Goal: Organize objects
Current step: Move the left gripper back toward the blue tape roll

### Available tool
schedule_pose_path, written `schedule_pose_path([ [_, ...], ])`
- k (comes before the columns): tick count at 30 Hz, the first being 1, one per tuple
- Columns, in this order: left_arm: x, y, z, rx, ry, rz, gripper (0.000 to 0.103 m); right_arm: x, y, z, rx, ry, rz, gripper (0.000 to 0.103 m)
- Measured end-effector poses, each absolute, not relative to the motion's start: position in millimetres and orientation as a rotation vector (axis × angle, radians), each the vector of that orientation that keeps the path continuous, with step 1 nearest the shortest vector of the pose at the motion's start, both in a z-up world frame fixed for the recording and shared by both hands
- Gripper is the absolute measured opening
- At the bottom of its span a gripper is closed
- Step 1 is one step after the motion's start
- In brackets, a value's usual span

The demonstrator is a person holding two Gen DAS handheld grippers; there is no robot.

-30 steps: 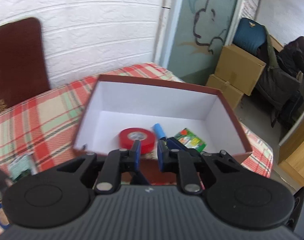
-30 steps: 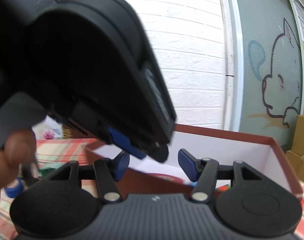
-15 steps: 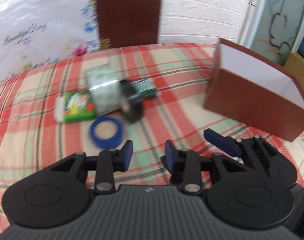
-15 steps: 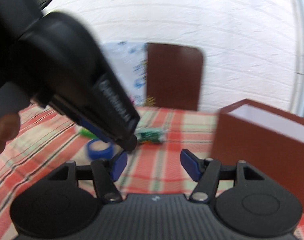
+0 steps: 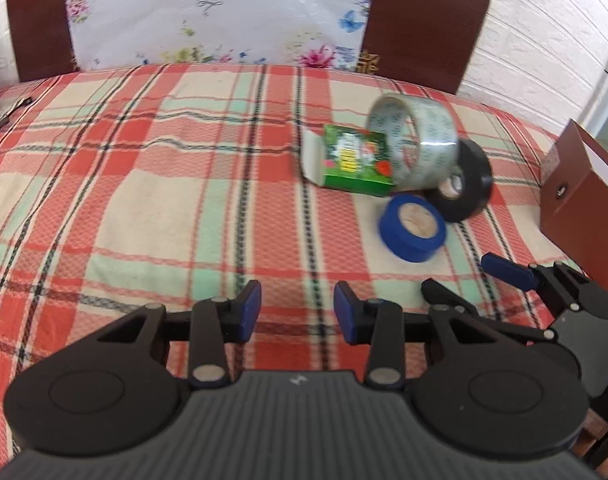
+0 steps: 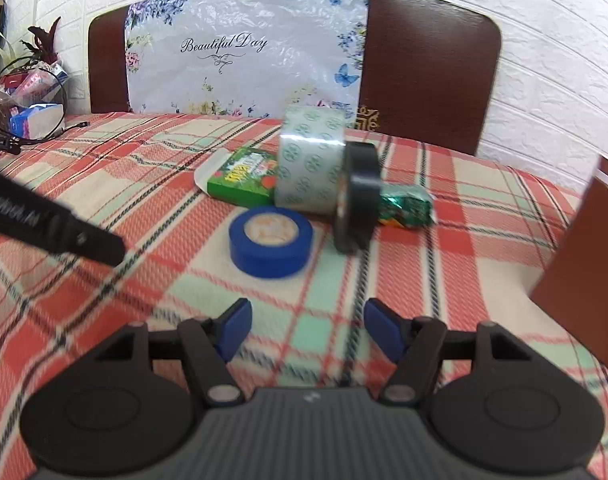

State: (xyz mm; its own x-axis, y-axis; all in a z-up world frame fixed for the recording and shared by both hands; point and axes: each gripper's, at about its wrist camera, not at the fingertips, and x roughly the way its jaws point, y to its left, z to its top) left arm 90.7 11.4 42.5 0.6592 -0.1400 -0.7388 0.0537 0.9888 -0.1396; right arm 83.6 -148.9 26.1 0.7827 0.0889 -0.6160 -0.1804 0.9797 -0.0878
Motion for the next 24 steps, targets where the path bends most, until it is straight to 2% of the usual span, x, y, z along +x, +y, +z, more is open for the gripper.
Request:
schedule_pose_path([
  [19, 94.4, 49.4, 27.3, -0.147, 0.848, -0.054, 0.044, 116.1, -119.4, 24.4, -0.178, 0.642, 0.163, 0.068],
  [21, 94.8, 49.9, 27.0, -0.146, 0.848, -0.054, 0.044, 118.2, -118.3, 24.3, -0.179, 0.641, 0.164, 0.067],
  [24, 95.0, 50.0, 26.9, -0.147, 0.848, -0.053, 0.044, 120.0, -116.1, 24.3, -0.19, 0.633, 0.178, 0.058],
])
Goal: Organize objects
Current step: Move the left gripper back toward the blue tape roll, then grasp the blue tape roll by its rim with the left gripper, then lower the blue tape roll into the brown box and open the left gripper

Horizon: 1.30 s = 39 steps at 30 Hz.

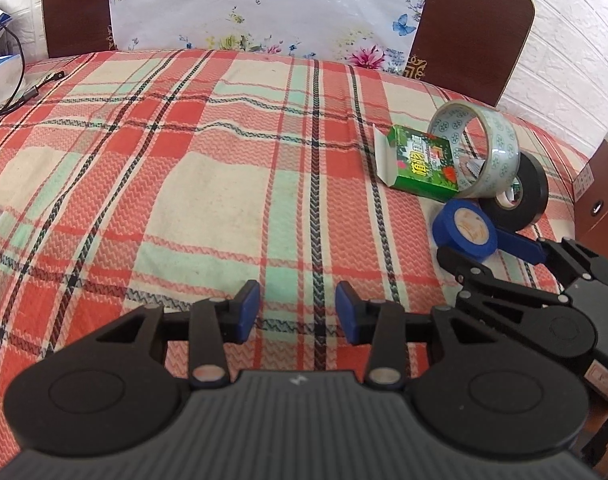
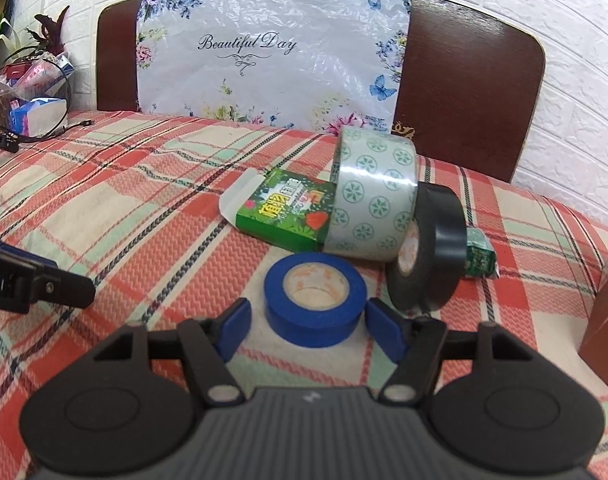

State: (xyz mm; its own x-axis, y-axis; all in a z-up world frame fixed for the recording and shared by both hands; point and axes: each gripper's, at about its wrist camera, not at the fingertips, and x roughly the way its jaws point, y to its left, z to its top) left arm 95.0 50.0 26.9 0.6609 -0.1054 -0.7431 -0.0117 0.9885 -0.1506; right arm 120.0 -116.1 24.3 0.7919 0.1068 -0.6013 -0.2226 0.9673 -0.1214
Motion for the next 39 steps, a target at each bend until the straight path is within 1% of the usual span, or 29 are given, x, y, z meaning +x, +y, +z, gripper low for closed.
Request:
schedule_pose_path([
  [7, 95.6, 50.3, 26.8, -0.143, 0.849, -0.052, 0.045, 118.5, -113.1, 24.4, -0.21, 0.621, 0.181, 0.057],
  [10, 96.3, 51.3, 27.0, -0.151, 0.853, -0.053, 0.047, 109.8, -109.3, 26.3, -0.221, 0.615, 0.217, 0.057],
  [12, 97.0, 53.5, 28.8, -0.184, 0.864, -0.081, 0.054, 99.2, -104.1, 28.4, -0.243, 0.605, 0.253, 0.057],
  [13, 96.7, 54.2, 29.9, -0.206, 0.871, -0.115, 0.055, 92.6, -101.4, 29.3, -0.254, 0.601, 0.272, 0.057],
  [19, 93.7, 42.6, 30.7, -0.259, 0.907, -0.279, 0.053, 56.2, -93.5, 33.6, -0.298, 0.577, 0.346, 0.057],
  [21, 91.7, 30.6, 29.4, -0.248, 0.925, -0.304, 0.048, 51.1, -95.8, 34.7, -0.278, 0.58, 0.357, 0.057],
  [22, 90.4, 25.2, 28.6, -0.244, 0.931, -0.311, 0.047, 49.6, -97.6, 35.7, -0.266, 0.583, 0.363, 0.057],
  [23, 88.9, 20.5, 29.2, -0.243, 0.934, -0.318, 0.043, 47.6, -99.7, 35.6, -0.253, 0.59, 0.367, 0.057],
  [25, 87.6, 12.6, 30.2, -0.256, 0.945, -0.346, 0.029, 45.1, -106.1, 36.8, -0.228, 0.596, 0.371, 0.057],
  [26, 87.9, 8.4, 31.7, -0.263, 0.954, -0.351, 0.026, 42.8, -109.1, 37.1, -0.22, 0.597, 0.373, 0.057],
  [29, 84.9, -12.9, 43.6, -0.226, 0.927, -0.369, 0.025, 35.2, -122.3, 41.5, -0.197, 0.567, 0.333, 0.057],
  [32, 82.5, -43.7, 64.3, -0.165, 0.874, -0.415, 0.025, 26.4, -145.1, 53.0, -0.171, 0.495, 0.273, 0.057],
  [39, 92.2, -147.6, 108.6, -0.022, 0.762, -0.584, 0.025, 15.0, -225.9, 85.7, -0.141, 0.339, 0.041, 0.057],
])
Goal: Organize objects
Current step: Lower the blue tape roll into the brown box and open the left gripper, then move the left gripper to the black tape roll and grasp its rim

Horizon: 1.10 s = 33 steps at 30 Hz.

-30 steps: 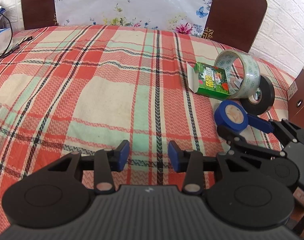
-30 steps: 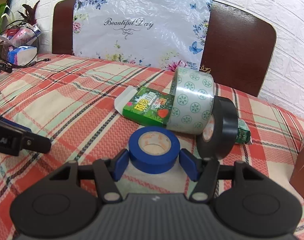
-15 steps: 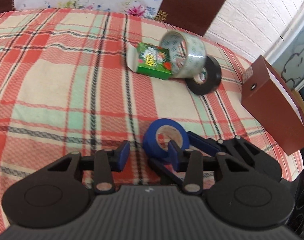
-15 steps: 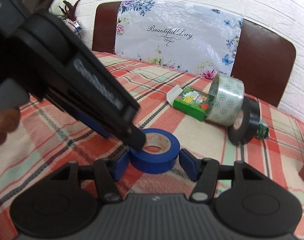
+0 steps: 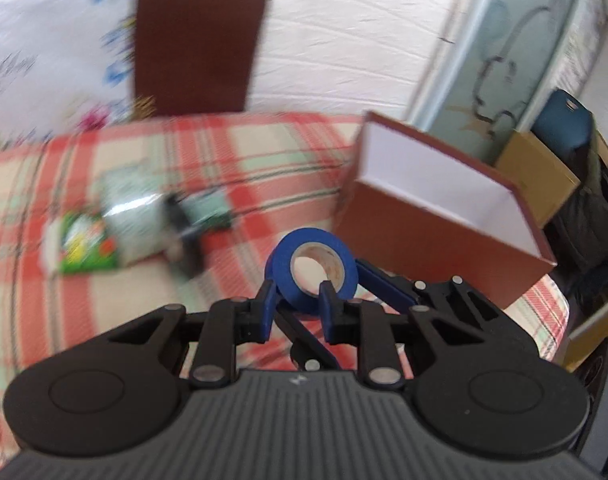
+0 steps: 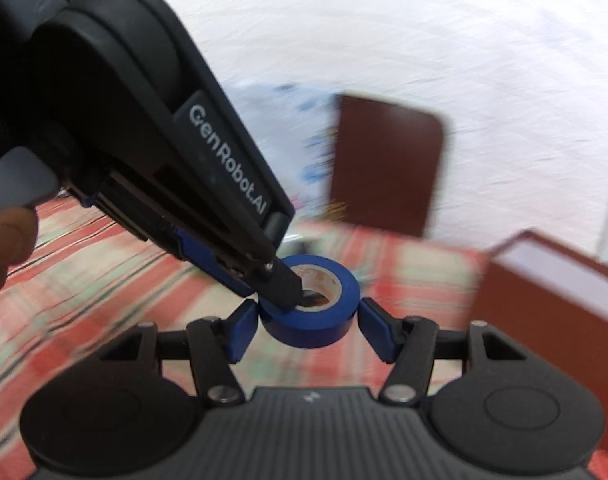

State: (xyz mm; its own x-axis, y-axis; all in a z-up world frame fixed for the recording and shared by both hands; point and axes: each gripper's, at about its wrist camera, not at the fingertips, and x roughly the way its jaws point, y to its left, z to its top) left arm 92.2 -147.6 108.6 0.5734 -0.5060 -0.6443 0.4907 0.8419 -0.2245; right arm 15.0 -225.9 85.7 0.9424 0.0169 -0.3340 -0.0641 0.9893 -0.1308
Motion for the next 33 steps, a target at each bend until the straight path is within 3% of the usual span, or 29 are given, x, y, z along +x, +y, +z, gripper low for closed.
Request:
schedule_pose_path([
  [8, 105.3, -270.7, 123.9, 0.079, 0.689, -0.78, 0.025, 6.3, -336.3, 106.2, -0.075, 0.273, -0.234, 0.057],
  [15, 110.5, -326.7, 109.5, 0.116, 0.675, -0.83, 0.026, 10.2, -391.0, 98.5, -0.016, 0.299, -0.358, 0.057],
  [28, 74.8, -270.1, 105.8, 0.107, 0.672, -0.778, 0.027, -31.2, -343.5, 90.3, -0.009, 0.225, -0.314, 0.057],
  [33, 70.7, -238.4, 89.5, 0.156, 0.704, -0.634, 0.028, -26.0, -311.6, 74.0, -0.003, 0.343, -0.213, 0.057],
])
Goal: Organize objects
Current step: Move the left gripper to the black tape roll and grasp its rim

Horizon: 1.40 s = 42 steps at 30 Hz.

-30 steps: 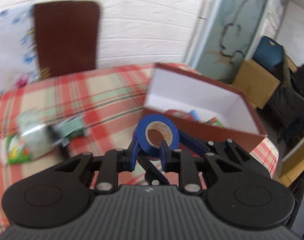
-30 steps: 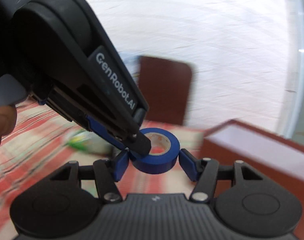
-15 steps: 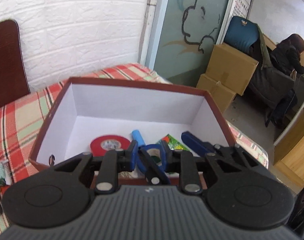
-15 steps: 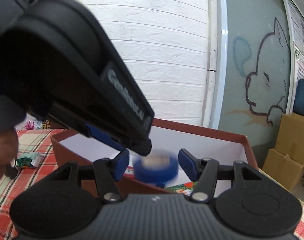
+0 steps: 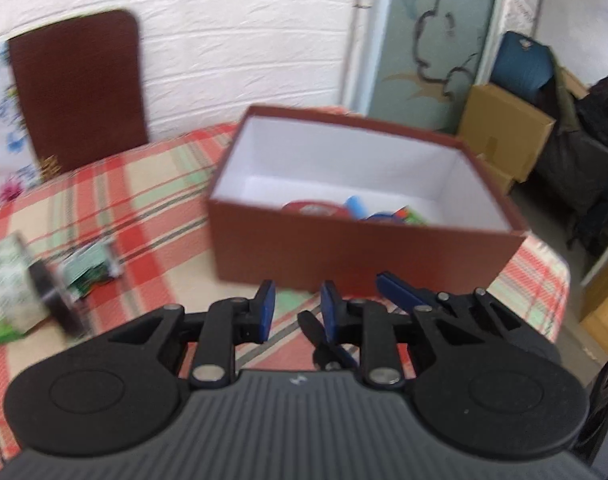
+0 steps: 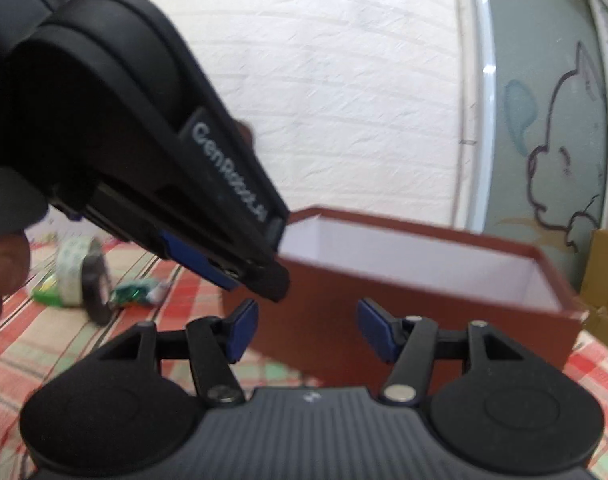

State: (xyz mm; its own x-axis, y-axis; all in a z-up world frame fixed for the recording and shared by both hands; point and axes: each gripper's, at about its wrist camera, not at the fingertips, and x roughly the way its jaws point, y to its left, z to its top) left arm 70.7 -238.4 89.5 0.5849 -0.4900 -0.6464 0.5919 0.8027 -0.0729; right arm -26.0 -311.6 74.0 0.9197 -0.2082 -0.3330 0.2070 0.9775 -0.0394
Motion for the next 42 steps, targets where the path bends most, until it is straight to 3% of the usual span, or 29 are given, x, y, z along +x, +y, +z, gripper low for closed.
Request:
schedule_pose_path([
  [10, 96.6, -128.6, 43.4, 0.103, 0.846, -0.283, 0.028, 6.0, -251.5, 51.4, 0.008, 0.565, 0.015, 0.057],
  [18, 105.9, -40.4, 22.6, 0.021, 0.839, -0.108, 0.029, 25.9, -189.4, 29.8, -0.084, 0.631, 0.129, 0.057],
  [27, 111.9, 20.3, 22.7, -0.067, 0.804, -0.003, 0.029, 69.3, -154.9, 41.0, -0.134, 0.532, 0.134, 0.058],
  [36, 112.7, 32.0, 21.8, -0.104, 0.802, -0.028, 0.033, 121.7, -150.9, 58.5, -0.142, 0.455, 0.053, 0.059],
  [37, 113.7, 32.2, 21.9, -0.105, 0.803, -0.029, 0.034, 125.2, -153.2, 54.1, -0.147, 0.473, 0.05, 0.054],
  [38, 113.6, 31.6, 22.6, -0.104, 0.804, -0.029, 0.034, 129.0, -156.3, 48.7, -0.148, 0.504, 0.049, 0.03],
  [39, 114.1, 31.5, 23.1, -0.105, 0.806, -0.03, 0.035, 130.3, -161.0, 43.7, -0.131, 0.532, 0.04, 0.021],
  [42, 111.8, 30.4, 27.0, -0.129, 0.82, -0.063, 0.035, 119.0, -176.3, 43.0, -0.028, 0.557, 0.062, 0.02],
])
